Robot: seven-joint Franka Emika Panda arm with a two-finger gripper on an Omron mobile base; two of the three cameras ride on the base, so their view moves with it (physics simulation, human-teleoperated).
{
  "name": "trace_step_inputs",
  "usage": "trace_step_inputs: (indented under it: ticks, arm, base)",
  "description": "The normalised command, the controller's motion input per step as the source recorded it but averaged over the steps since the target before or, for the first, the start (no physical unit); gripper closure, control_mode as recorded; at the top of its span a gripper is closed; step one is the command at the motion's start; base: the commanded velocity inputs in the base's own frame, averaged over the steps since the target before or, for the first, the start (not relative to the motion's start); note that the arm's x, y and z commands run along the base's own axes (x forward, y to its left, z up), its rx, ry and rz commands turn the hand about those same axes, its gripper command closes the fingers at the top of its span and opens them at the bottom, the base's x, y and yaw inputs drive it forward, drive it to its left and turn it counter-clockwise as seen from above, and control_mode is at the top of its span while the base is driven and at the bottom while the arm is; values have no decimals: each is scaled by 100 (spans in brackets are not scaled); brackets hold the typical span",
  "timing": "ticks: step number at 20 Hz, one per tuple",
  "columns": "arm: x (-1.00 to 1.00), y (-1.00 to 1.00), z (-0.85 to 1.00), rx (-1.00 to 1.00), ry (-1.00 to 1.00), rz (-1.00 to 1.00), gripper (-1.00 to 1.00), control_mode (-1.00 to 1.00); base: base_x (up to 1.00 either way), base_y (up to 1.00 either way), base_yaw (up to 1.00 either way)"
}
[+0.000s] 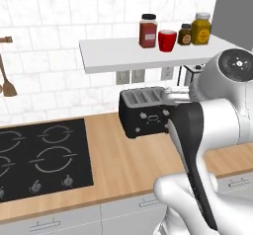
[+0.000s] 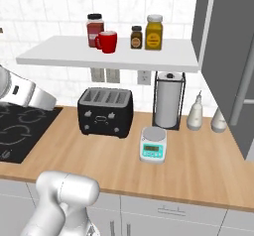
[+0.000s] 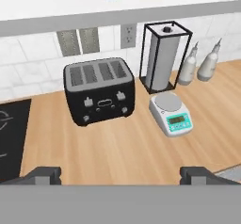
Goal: Gather all objects into one cabinet and sort the glasses and bowls to opposite sides.
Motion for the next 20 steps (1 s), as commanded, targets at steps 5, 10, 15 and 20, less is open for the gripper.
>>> trace_step_inputs:
  ticks: [5, 10, 15, 20]
  arm:
    - [22, -19, 50, 1, -11, -17, -100, -100]
    - [40, -34, 32, 3, -9, -2, -100, -100]
    - [52, -1, 3, 0, -10, -2, -100, -100]
    - [39, 0, 0, 0, -10, -1, -100, -100]
  base:
    - [0, 0, 0]
    - [0, 0, 0]
    - [0, 0, 0]
    - [0, 0, 0]
